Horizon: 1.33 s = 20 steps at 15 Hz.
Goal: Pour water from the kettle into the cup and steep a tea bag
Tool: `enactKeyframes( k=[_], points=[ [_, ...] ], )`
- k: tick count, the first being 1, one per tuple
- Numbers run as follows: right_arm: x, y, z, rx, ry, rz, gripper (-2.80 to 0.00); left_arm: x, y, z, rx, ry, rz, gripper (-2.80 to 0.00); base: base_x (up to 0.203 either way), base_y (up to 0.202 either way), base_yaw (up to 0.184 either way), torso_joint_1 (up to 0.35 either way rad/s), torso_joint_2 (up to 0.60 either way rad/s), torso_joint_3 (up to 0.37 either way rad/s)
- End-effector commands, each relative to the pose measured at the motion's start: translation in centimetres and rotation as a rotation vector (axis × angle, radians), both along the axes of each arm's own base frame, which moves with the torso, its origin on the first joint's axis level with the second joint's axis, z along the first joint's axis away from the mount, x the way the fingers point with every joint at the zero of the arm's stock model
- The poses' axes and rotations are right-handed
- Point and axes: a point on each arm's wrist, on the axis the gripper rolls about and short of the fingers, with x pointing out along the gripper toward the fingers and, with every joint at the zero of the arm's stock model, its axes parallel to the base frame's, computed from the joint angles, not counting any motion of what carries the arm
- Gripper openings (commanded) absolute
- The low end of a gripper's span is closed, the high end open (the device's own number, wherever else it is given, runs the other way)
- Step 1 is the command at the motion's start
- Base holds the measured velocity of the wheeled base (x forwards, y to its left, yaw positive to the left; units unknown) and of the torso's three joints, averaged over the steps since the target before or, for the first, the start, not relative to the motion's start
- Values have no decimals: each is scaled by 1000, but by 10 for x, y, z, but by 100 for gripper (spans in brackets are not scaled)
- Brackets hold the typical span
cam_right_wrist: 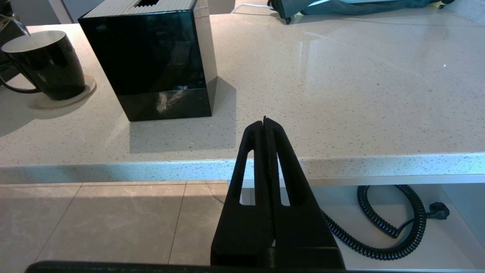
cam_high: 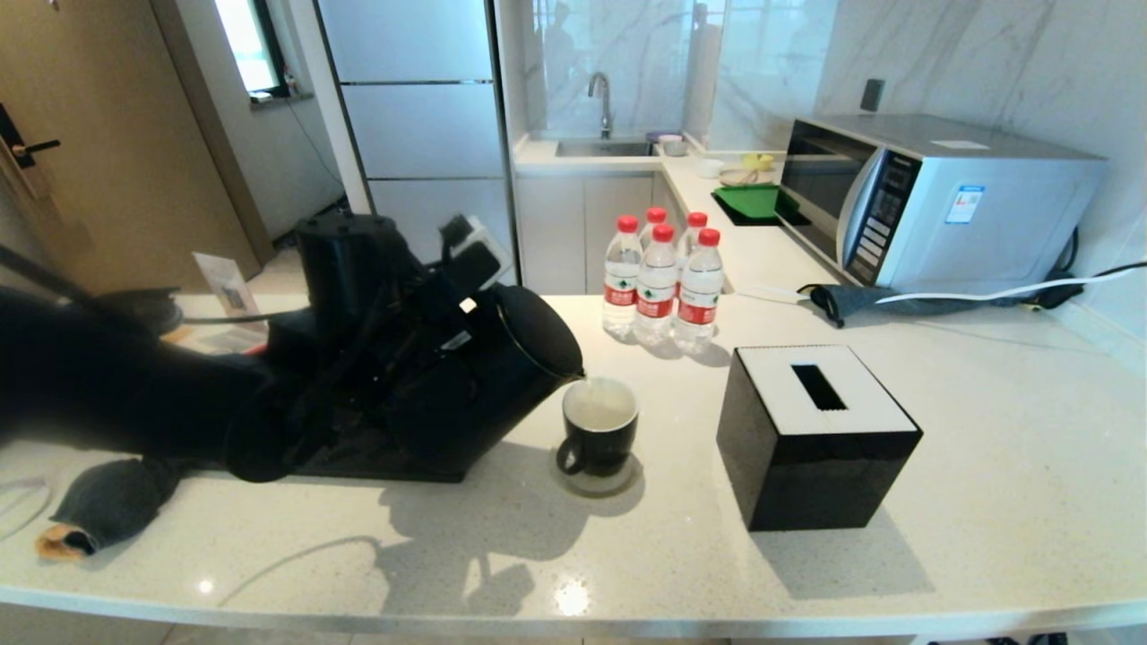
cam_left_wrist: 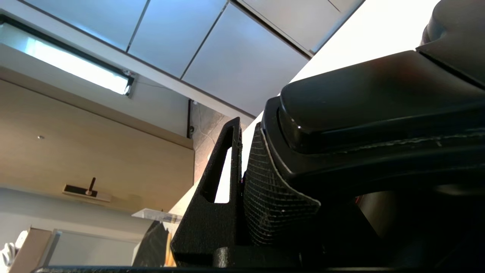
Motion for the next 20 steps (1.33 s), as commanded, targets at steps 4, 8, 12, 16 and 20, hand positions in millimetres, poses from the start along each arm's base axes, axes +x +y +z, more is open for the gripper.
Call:
enactKeyframes(
  k=[4, 8, 12, 16, 20],
  points=[
    [0, 0, 0, 1, -1, 0, -280, -2, -2, 2, 29, -7, -7, -280, 0, 0, 0, 0, 0, 0],
    [0, 0, 0, 1, 0, 0, -280, -4, -2, 4, 28, -11, -9, -280, 0, 0, 0, 0, 0, 0],
    [0, 0, 0, 1, 0, 0, -280, -4, -2, 7, 53, -24, -10, -280, 0, 0, 0, 0, 0, 0],
    [0, 0, 0, 1, 0, 0, -280, -5, -2, 9, 53, -32, -12, -280, 0, 0, 0, 0, 0, 0],
    [0, 0, 0, 0, -1, 0, -280, -6, -1, 12, 49, -39, -12, -280, 0, 0, 0, 0, 0, 0]
  ],
)
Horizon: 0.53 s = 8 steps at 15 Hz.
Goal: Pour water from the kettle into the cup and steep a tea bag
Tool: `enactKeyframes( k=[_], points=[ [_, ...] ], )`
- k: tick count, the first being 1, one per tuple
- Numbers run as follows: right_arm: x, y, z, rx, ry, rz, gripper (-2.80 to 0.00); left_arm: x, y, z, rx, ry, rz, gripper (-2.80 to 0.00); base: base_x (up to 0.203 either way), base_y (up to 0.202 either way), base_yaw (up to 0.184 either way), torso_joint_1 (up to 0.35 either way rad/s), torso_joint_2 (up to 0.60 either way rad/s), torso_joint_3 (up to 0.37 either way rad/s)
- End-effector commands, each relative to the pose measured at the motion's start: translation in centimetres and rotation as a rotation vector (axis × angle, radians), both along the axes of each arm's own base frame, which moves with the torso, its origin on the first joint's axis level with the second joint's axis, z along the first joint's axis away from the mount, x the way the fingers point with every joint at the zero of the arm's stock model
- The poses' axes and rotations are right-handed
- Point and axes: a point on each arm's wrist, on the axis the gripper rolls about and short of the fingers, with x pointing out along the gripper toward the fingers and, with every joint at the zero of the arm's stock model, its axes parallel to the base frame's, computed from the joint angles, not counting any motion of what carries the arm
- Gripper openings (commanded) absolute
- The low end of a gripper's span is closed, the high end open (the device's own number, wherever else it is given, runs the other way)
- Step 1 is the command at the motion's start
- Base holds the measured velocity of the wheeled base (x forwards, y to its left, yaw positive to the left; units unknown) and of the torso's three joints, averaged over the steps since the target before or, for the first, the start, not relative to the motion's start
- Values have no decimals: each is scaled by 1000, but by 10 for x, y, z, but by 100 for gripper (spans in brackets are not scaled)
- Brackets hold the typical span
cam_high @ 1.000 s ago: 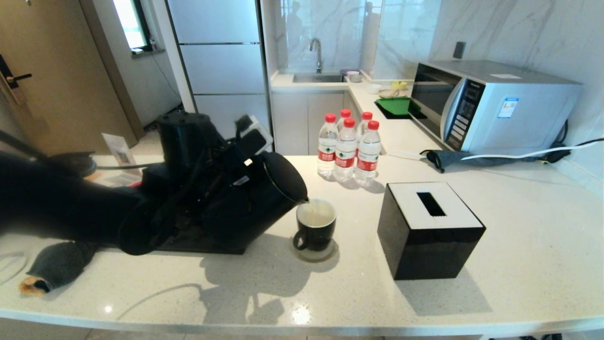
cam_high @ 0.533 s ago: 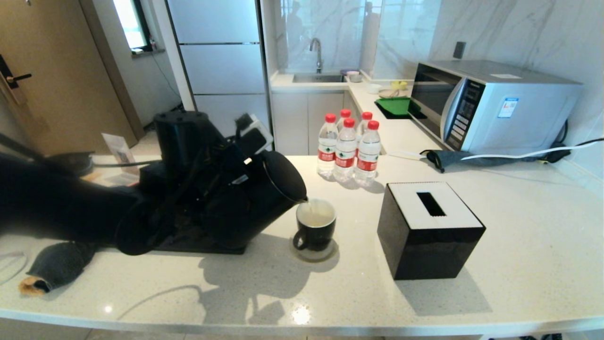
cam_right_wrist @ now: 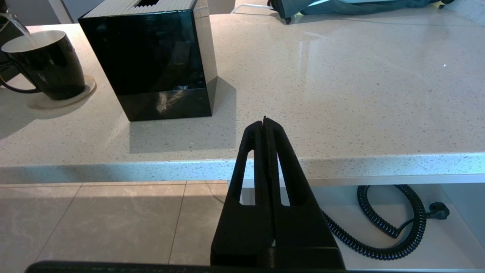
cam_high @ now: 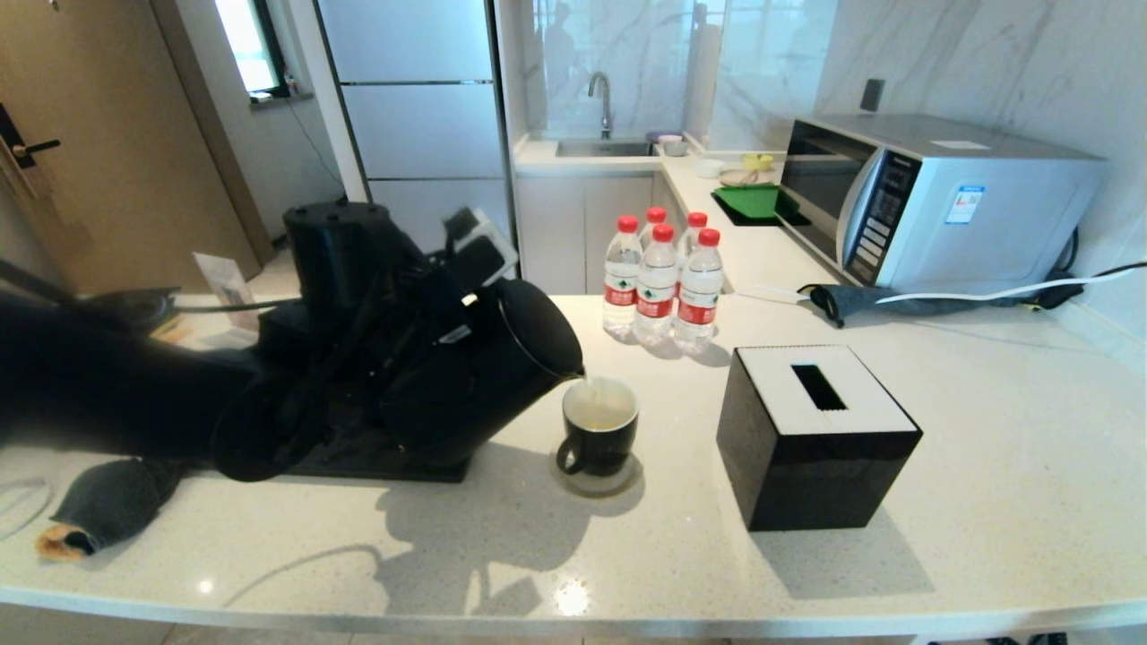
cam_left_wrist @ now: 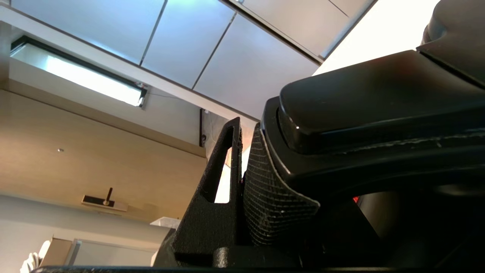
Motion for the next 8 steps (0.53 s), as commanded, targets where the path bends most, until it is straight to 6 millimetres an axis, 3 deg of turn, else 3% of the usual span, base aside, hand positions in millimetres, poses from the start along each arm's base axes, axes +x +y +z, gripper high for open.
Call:
enactKeyframes(
  k=[1, 8],
  points=[
    [0, 0, 0, 1, 0, 0, -280, -1, 1, 2, 1, -9, 3, -280, 0, 0, 0, 0, 0, 0],
    [0, 0, 0, 0, -1, 0, -280, -2, 0, 7, 11, -24, -1, -280, 0, 0, 0, 0, 0, 0]
  ],
)
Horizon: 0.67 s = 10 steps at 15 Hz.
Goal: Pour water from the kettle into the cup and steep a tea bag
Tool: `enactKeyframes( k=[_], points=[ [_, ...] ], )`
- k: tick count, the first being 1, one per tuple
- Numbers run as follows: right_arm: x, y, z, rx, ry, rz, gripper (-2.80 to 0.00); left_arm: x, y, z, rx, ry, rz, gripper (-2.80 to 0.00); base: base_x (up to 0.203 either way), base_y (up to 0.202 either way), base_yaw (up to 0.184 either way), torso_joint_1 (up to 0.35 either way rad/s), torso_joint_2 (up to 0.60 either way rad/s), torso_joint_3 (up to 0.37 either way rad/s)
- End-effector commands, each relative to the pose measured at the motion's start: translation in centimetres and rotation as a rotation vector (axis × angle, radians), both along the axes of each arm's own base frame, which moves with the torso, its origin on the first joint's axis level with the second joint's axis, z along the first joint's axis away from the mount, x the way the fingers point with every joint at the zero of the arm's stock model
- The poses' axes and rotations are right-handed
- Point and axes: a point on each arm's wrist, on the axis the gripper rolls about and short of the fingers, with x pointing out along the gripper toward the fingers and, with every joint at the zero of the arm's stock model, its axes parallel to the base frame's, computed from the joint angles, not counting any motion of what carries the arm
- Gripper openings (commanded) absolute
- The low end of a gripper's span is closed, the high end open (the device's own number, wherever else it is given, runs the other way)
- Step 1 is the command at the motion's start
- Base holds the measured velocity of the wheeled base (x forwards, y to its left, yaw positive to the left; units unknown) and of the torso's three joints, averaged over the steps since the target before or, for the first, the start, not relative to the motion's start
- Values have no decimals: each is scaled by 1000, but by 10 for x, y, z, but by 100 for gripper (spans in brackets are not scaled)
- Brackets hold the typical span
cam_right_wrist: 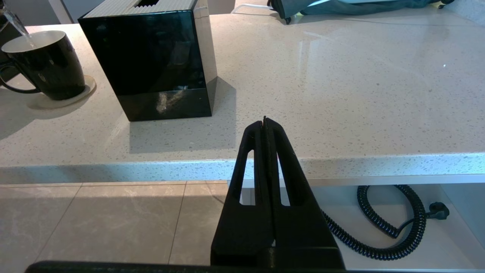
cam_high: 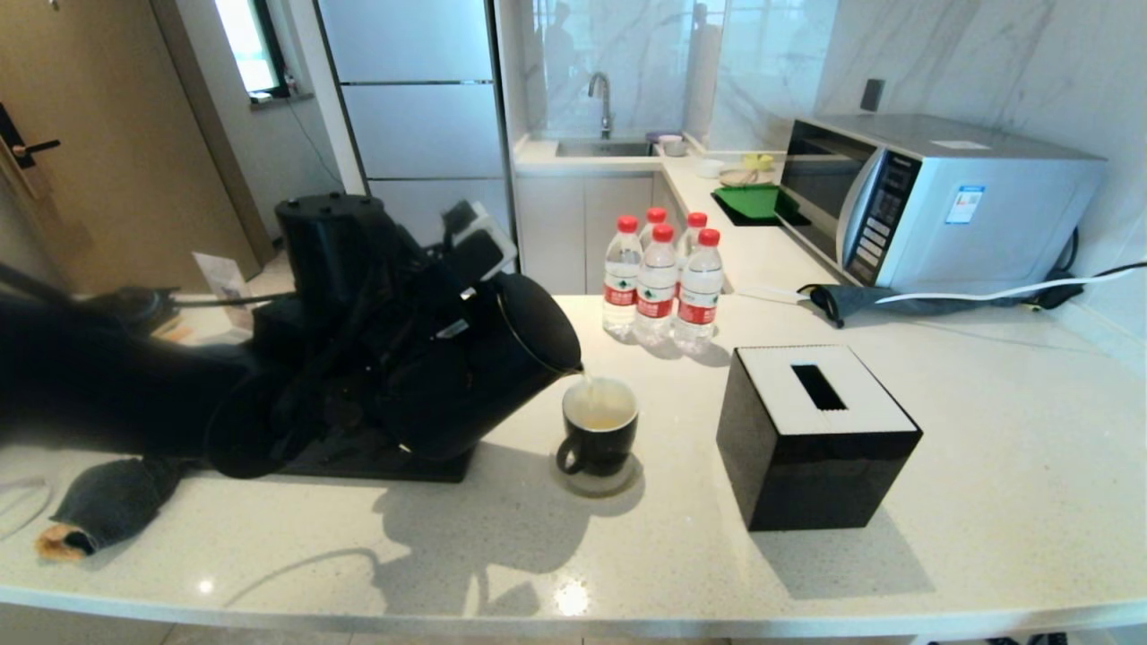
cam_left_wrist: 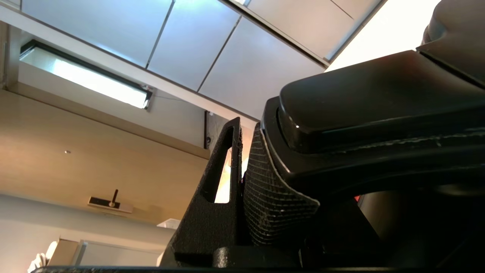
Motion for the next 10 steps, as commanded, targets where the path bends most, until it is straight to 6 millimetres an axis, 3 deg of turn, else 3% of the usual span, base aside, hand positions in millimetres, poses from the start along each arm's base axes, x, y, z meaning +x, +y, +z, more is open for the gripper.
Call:
enactKeyframes(
  k=[1, 10],
  points=[
    [0, 0, 0, -1, -1, 0, -280, -1, -1, 1, 2, -5, -1, -280, 0, 0, 0, 0, 0, 0],
    [0, 0, 0, -1, -1, 0, -280, -4, -4, 1, 6, -1, -13, -280, 0, 0, 0, 0, 0, 0]
  ],
)
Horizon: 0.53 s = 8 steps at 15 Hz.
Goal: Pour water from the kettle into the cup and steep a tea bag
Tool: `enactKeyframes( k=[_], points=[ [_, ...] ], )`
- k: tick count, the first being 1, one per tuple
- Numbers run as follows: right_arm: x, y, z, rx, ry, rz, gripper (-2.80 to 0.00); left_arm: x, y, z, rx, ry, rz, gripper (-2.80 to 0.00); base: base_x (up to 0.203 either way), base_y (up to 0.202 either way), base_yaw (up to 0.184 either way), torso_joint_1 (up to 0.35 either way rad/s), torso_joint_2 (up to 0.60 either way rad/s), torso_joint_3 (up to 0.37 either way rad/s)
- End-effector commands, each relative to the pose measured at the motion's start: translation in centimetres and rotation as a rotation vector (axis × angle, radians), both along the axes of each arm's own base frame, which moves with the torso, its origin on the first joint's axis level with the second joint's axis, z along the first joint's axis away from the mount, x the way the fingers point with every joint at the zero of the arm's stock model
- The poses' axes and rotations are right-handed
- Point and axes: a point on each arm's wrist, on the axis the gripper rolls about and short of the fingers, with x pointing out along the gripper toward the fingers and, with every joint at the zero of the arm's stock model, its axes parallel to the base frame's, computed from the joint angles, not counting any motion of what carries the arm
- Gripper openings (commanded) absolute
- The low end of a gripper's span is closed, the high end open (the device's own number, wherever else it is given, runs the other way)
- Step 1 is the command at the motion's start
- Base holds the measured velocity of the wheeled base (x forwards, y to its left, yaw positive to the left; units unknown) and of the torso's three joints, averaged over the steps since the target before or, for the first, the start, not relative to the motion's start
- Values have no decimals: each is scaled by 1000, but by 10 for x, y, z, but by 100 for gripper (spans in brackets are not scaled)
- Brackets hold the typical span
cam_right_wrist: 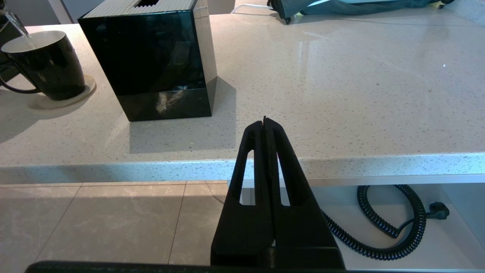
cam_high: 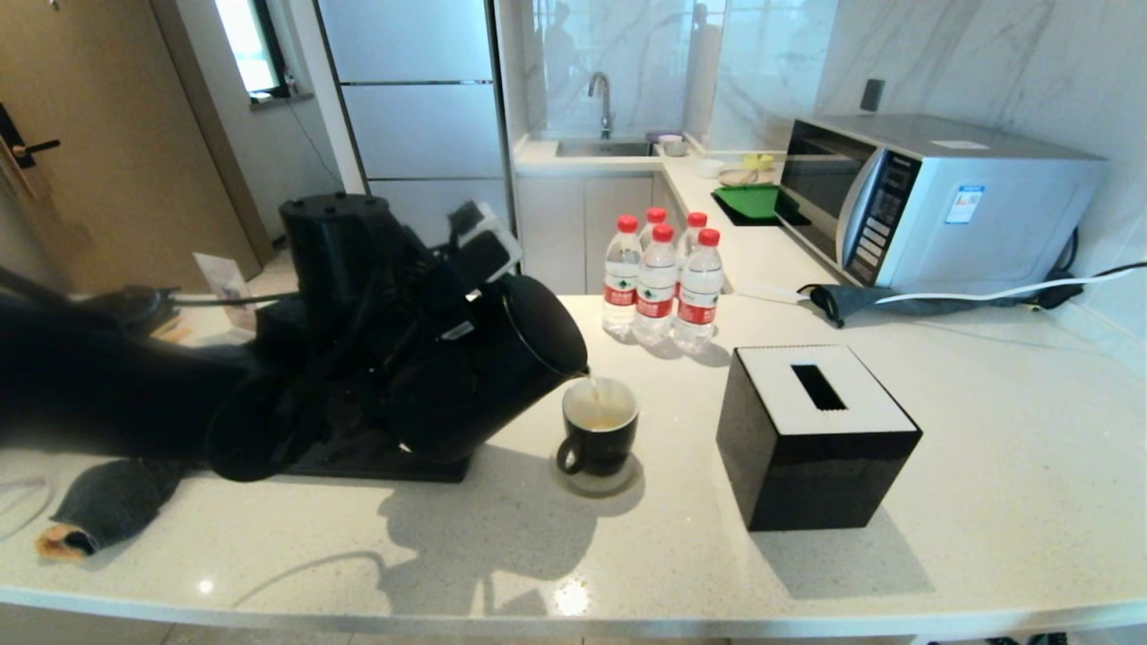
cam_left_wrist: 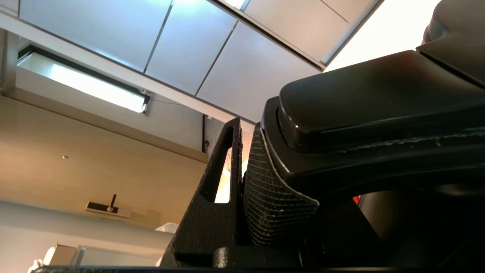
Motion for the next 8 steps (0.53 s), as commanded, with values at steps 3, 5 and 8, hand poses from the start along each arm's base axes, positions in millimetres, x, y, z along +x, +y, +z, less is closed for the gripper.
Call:
enactKeyframes(
  k=[3, 5, 8],
  points=[
    [0, 0, 0, 0, 1, 0, -280, -1, 1, 0, 5, -1, 3, -280, 0, 0, 0, 0, 0, 0],
    [0, 0, 0, 1, -1, 0, -280, -1, 1, 0, 7, 0, 2, -280, 0, 0, 0, 0, 0, 0],
    [0, 0, 0, 0, 1, 0, -280, -1, 0, 0, 62, -6, 1, -280, 0, 0, 0, 0, 0, 0]
  ],
)
